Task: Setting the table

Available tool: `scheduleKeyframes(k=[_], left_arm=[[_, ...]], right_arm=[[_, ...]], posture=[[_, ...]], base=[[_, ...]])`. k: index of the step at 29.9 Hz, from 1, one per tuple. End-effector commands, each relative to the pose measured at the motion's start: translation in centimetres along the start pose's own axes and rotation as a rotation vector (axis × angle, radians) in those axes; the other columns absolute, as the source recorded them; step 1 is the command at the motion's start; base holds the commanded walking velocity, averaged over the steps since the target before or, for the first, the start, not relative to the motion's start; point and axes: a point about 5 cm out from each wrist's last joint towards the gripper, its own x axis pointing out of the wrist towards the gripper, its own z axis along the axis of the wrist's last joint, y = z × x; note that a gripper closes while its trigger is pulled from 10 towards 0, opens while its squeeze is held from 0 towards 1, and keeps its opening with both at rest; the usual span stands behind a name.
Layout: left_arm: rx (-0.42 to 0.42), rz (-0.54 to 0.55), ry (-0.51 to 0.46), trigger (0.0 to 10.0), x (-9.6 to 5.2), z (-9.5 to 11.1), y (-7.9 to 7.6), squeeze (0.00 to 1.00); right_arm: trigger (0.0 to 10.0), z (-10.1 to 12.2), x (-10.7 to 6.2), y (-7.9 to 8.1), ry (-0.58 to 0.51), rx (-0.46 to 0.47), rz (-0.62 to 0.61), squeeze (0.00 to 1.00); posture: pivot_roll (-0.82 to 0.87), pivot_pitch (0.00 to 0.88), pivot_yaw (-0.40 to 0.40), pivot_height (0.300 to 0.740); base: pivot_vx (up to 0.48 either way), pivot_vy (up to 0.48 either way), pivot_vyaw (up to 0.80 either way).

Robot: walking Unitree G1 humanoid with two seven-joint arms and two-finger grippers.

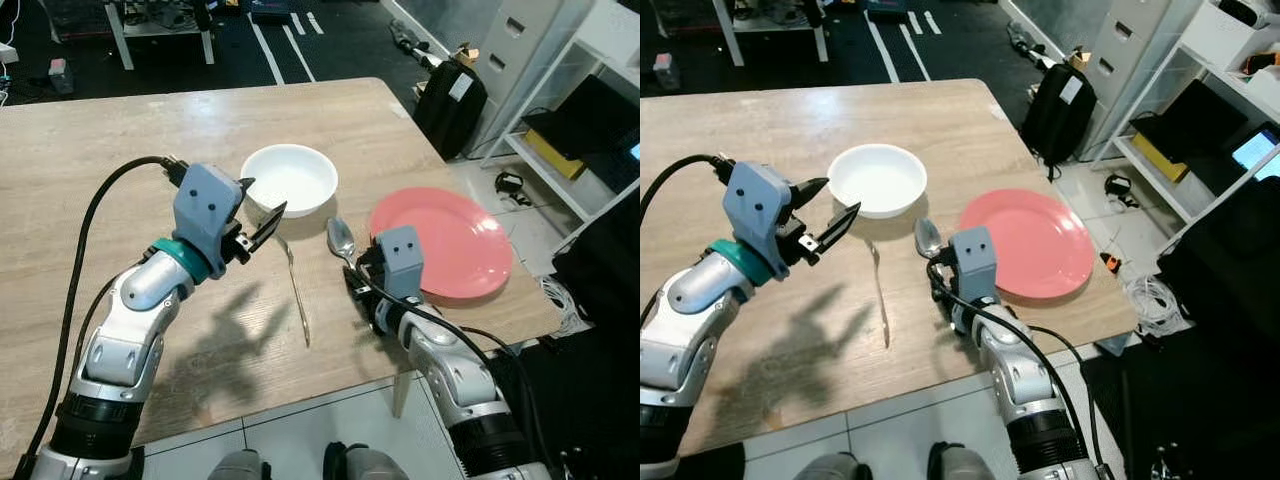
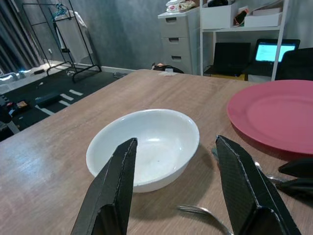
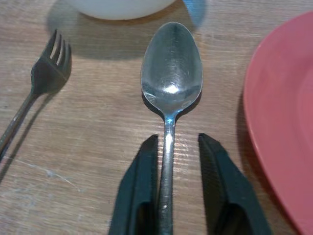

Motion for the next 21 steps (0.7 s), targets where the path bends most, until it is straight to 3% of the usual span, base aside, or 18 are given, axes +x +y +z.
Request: scheduleKeyframes(k=[1,11,14,16,21], left_arm=[[-0.001,-0.004,0.006,10.0,-0.1,0.0,-0.3,0.00],[-0.006,0.012,0.008,10.0,0.0,-0.1,-0.2,0.00],[-0.006,0.014,0.007,10.0,0.2,-0.1,0.0,0.00],[-0.008,0.044,0.009,10.0,0.4,-0.3,0.1,0.00],[-0.014,0.063,0.007,10.0,0.6,-0.2,0.2,0.00]], right_arm=[[0.0,-3.0,-0.4,-0.2,0.146,0.017,-0.018,0.00],[0.0,-3.5,-0.7,-1.0,0.164,-0.035,-0.064,0.00],[0.0,-2.9,-0.8,-0.6,0.126,-0.036,-0.048,0.00],[0.0,-1.0,-1.0,-0.1,0.008,-0.025,-0.018,0.00],[0.0,1.7,-1.4,0.1,-0.137,-0.011,-0.001,0.00]], posture=[[0.09,0.000,-0.024,0.740],[0.09,0.000,-0.023,0.740],[0.08,0.000,-0.027,0.740],[0.09,0.000,-0.018,0.740],[0.08,0.000,-0.011,0.740]], base=[[0.000,0.000,0.00],[0.000,0.000,0.00],[0.000,0.000,0.00],[0.000,0.000,0.00],[0.000,0.000,0.00]])
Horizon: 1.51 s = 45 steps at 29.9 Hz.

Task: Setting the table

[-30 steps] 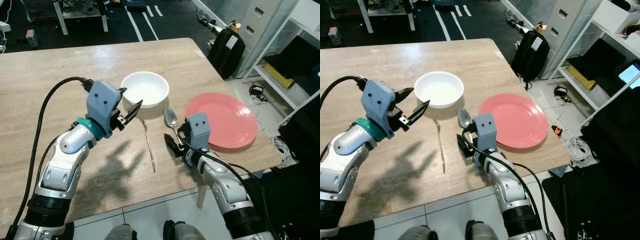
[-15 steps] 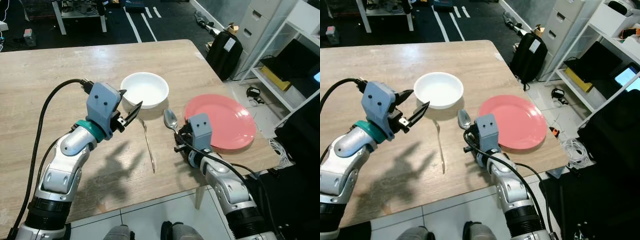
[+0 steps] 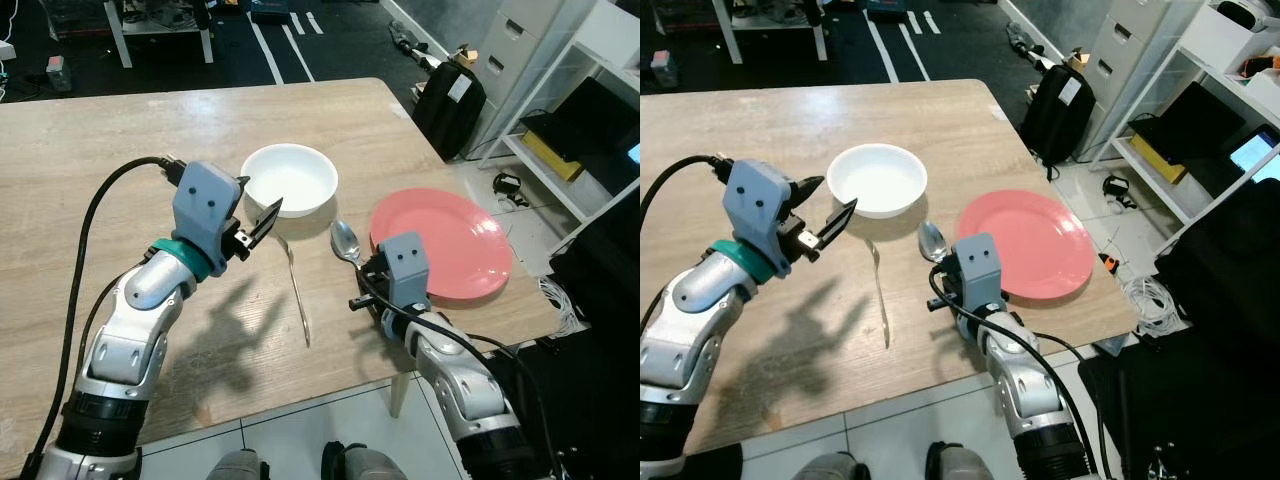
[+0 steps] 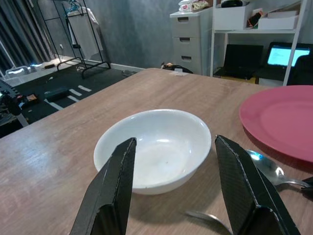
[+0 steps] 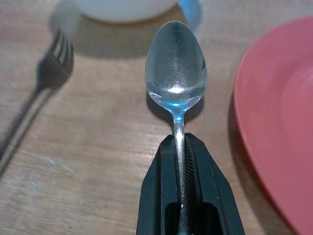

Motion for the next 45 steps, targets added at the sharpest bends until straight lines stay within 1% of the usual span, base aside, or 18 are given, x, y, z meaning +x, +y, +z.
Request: scheduleKeyframes(k=[1,2,6,7,9,10,11,12,14,16,19,21,26,27,29,33,39,45], left_arm=[[0.002,0.005,0.016,10.0,0.0,-0.3,0.0,0.00],[0.002,0.005,0.016,10.0,0.0,-0.3,0.0,0.00],[-0.001,0.031,0.025,10.0,-0.1,-0.6,0.2,0.00],[-0.004,0.068,0.026,10.0,0.0,-0.7,0.5,0.00],[-0.004,0.068,0.026,10.0,0.0,-0.7,0.5,0.00],[-0.005,0.116,0.030,10.0,0.2,-0.8,0.8,0.00],[-0.009,0.143,0.034,10.0,0.3,-0.9,1.0,0.00],[-0.009,0.143,0.034,10.0,0.3,-0.9,1.0,0.00],[-0.012,0.171,0.036,10.0,0.5,-1.0,1.3,0.00],[-0.018,0.206,0.039,10.0,0.6,-1.2,1.6,0.00],[-0.017,0.218,0.037,10.0,0.7,-1.1,1.7,0.00],[-0.018,0.229,0.031,10.0,1.0,-1.0,1.8,0.00],[-0.027,0.241,0.040,10.0,1.2,-1.2,1.7,0.00],[-0.027,0.241,0.040,10.0,1.2,-1.2,1.7,0.00],[-0.094,0.269,0.081,10.0,1.6,-2.0,1.4,0.00],[-0.128,0.293,0.110,10.0,1.7,-2.6,1.0,0.00],[-0.132,0.350,0.127,10.0,1.6,-3.1,1.3,0.00],[-0.136,0.361,0.124,10.0,1.6,-3.0,1.5,0.00]], right_arm=[[0.0,1.8,-0.3,-0.1,-0.094,0.011,-0.003,0.00],[0.0,1.8,-0.3,-0.1,-0.094,0.011,-0.003,0.00],[0.0,3.2,-1.0,-0.5,-0.171,0.014,-0.034,0.00],[0.0,4.7,-1.5,-1.2,-0.263,0.045,-0.095,0.00],[0.0,4.7,-1.5,-1.2,-0.263,0.045,-0.095,0.00],[9.6,6.1,-2.1,-2.2,-0.356,0.081,-0.170,0.00],[10.0,7.0,-2.7,-3.2,-0.423,0.096,-0.238,0.00],[10.0,7.0,-2.7,-3.2,-0.423,0.096,-0.238,0.00],[10.0,7.6,-3.2,-4.5,-0.481,0.106,-0.330,0.00],[10.0,7.6,-3.5,-5.2,-0.501,0.111,-0.372,0.00],[10.0,7.6,-3.6,-5.7,-0.511,0.112,-0.403,0.00],[10.0,7.6,-4.1,-7.0,-0.515,0.093,-0.485,0.00],[10.0,7.4,-4.3,-7.9,-0.506,0.076,-0.535,0.00],[10.0,7.4,-4.3,-7.9,-0.506,0.076,-0.535,0.00],[10.0,7.0,-4.2,-8.1,-0.499,0.087,-0.556,0.00],[10.0,6.8,-4.2,-7.9,-0.499,0.094,-0.557,0.00],[10.0,6.4,-4.1,-7.8,-0.494,0.092,-0.555,0.00],[10.0,6.6,-3.9,-7.9,-0.496,0.093,-0.561,0.00]], posture=[[0.08,0.000,-0.007,0.740],[0.08,0.000,-0.007,0.740],[0.08,0.000,-0.005,0.740],[0.07,0.000,-0.005,0.740],[0.07,0.000,-0.005,0.740],[0.07,0.000,-0.002,0.740],[0.07,0.000,-0.002,0.740],[0.07,0.000,-0.002,0.740],[0.07,0.000,-0.001,0.740],[0.07,0.000,-0.002,0.740],[0.07,0.000,-0.005,0.740],[0.06,0.000,-0.003,0.740],[0.05,0.000,0.009,0.740],[0.05,0.000,0.009,0.740],[0.05,0.000,0.010,0.740],[0.05,0.000,0.014,0.740],[0.05,0.000,0.014,0.740],[0.05,0.000,0.011,0.740]], base=[[0.000,0.000,0.00],[0.000,0.000,0.00],[0.000,0.000,0.00],[0.000,0.000,0.00],[0.000,0.000,0.00],[0.000,0.000,0.00],[0.000,0.000,0.00],[0.000,0.000,0.00],[0.000,0.000,0.00],[0.000,0.000,0.00],[0.000,0.000,0.00],[0.000,0.000,0.00],[0.000,0.000,0.00],[0.000,0.000,0.00],[0.000,0.000,0.00],[0.000,0.000,0.00],[0.000,0.000,0.00],[-0.141,0.000,0.00]])
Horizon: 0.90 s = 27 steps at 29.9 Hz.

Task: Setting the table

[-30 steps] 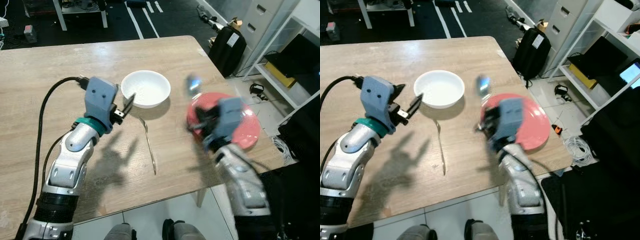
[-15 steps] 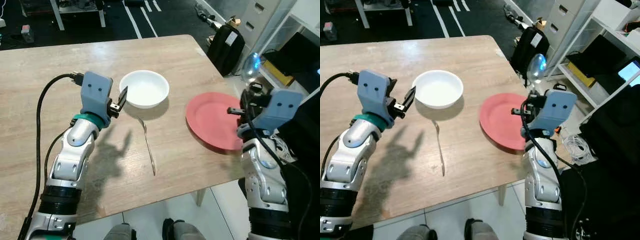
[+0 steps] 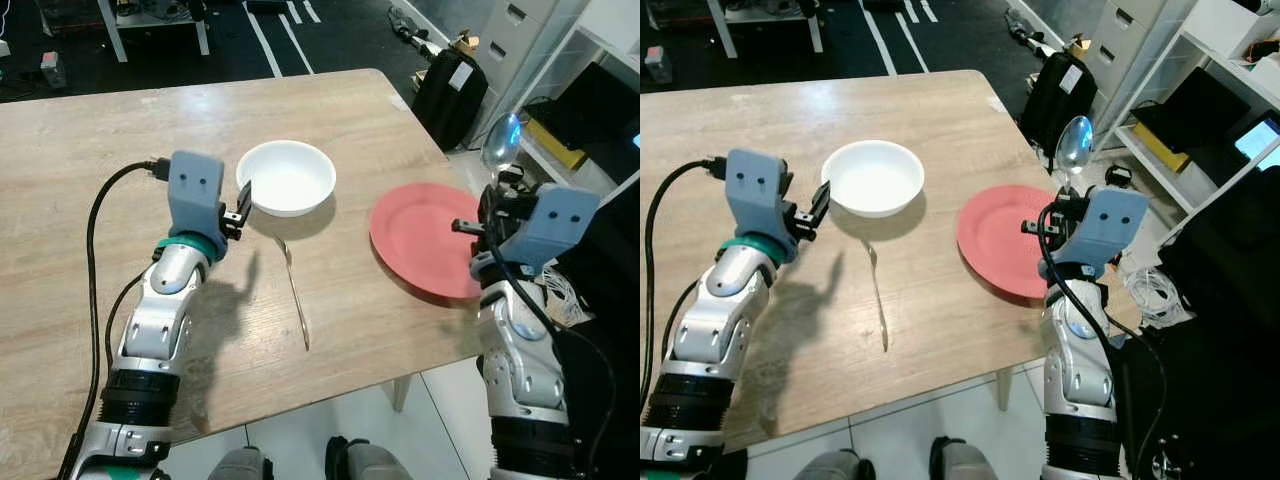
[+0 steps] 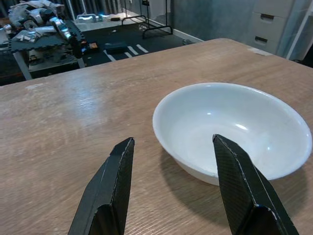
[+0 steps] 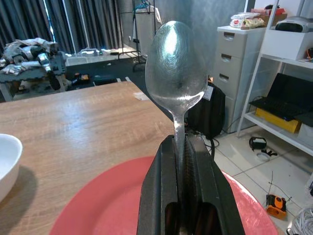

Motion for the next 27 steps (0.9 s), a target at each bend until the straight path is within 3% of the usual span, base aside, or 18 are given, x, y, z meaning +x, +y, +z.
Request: scheduleKeyframes(k=[1,27], left_arm=[[-0.006,0.005,0.009,10.0,0.07,-0.16,0.00,0.00],[0.008,0.011,-0.006,10.0,0.32,0.10,0.28,0.00]], right_arm=[[10.0,0.03,0.09,-0.21,-0.007,-0.003,-0.010,0.00],[10.0,-0.61,0.28,0.15,0.004,-0.016,0.010,0.00]], posture=[[0.05,0.000,0.011,0.740],[0.04,0.000,0.007,0.740]], base=[[-0.281,0.000,0.00],[-0.294,0.000,0.00]])
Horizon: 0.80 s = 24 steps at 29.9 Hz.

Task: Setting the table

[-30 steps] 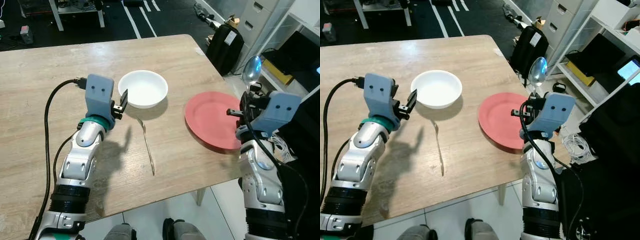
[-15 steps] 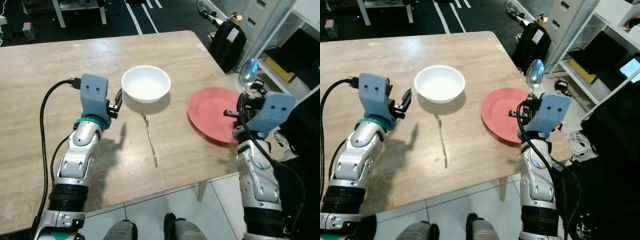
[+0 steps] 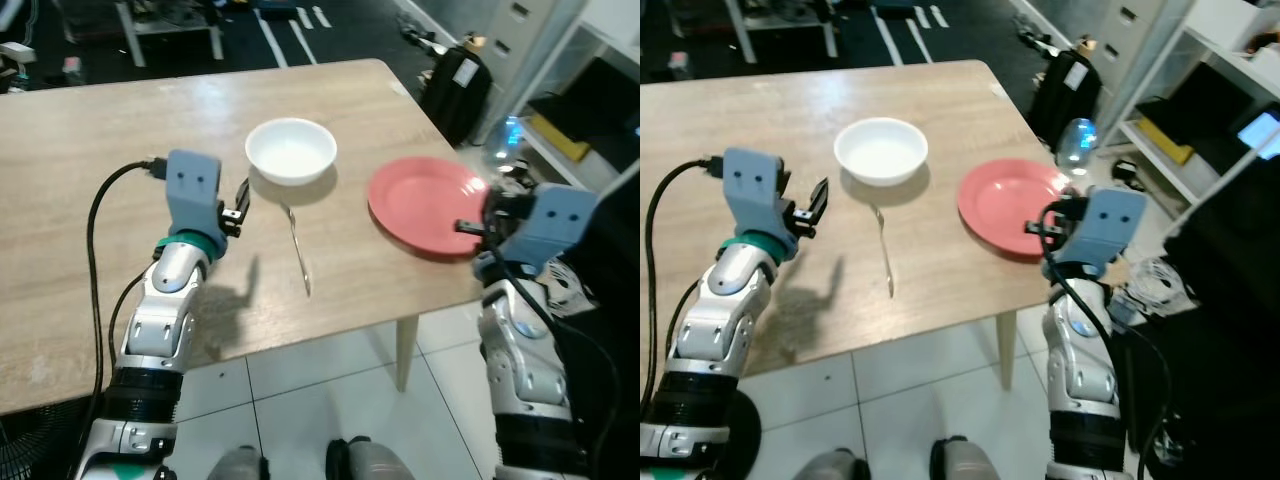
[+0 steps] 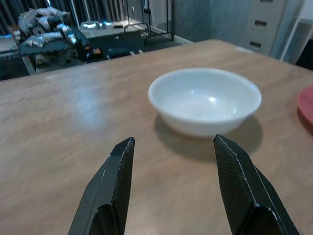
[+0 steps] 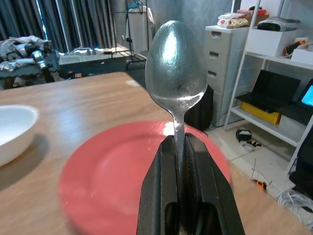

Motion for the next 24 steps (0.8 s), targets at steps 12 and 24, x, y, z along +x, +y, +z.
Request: scheduleKeyframes(k=[12,24], left_arm=[[0.007,-0.007,0.021,10.0,-0.04,-0.61,0.10,0.00],[0.010,-0.011,0.016,10.0,0.05,-0.50,0.12,0.00]], right_arm=[[10.0,-0.48,0.00,-0.03,0.004,-0.010,0.000,0.00],[10.0,-0.61,0.04,0.14,0.003,-0.007,-0.001,0.00]], posture=[[0.05,0.000,0.016,0.740],[0.05,0.000,0.019,0.740]], base=[[-0.294,0.000,0.00],[-0.293,0.000,0.00]])
